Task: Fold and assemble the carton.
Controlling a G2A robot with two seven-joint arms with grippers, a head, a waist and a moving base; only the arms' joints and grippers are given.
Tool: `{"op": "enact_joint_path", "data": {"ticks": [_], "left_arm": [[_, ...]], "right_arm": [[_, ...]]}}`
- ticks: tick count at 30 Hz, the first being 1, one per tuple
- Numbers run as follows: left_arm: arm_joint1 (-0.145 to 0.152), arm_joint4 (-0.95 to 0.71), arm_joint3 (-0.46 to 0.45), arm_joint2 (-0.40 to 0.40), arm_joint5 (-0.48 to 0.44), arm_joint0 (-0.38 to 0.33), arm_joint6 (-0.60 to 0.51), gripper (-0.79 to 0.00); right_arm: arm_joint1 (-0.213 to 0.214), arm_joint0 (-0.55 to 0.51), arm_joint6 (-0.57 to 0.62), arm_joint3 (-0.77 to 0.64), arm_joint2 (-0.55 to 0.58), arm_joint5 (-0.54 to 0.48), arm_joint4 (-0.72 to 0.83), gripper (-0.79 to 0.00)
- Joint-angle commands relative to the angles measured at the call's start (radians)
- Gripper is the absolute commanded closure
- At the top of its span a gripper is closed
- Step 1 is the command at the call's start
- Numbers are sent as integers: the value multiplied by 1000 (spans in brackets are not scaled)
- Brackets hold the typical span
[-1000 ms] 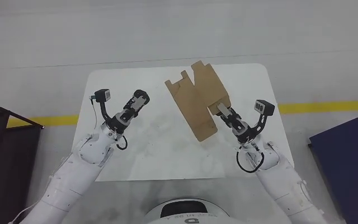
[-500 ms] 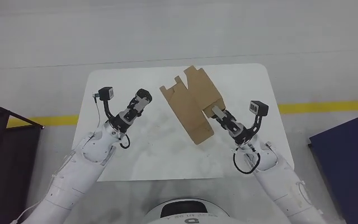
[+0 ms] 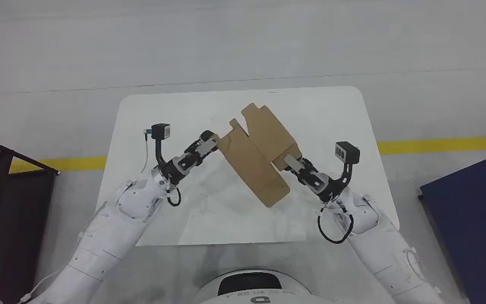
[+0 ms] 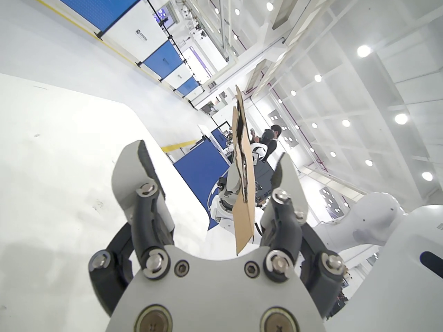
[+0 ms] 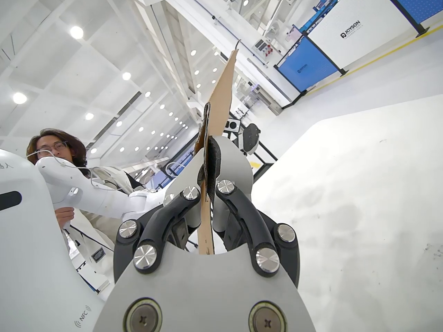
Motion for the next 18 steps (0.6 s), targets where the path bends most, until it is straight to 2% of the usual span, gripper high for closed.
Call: {"op": "enact_joint_path", "data": {"ticks": [1, 4, 5, 18], "left_arm": [[-2, -20, 5, 0, -11, -3, -24, -256], [-4, -8, 17, -6, 1, -8, -33, -46], [-6, -1, 18, -7, 8, -8, -28, 0], [-23, -2, 3, -2, 21, -3, -46, 0]], "right_arm": [[0, 2, 1, 2, 2, 0, -9, 0], [-1, 4, 0, 3, 4, 1, -40, 0], [-1, 4, -3, 2, 5, 2, -50, 0], [-10, 4, -74, -8, 17, 10, -234, 0]]}}
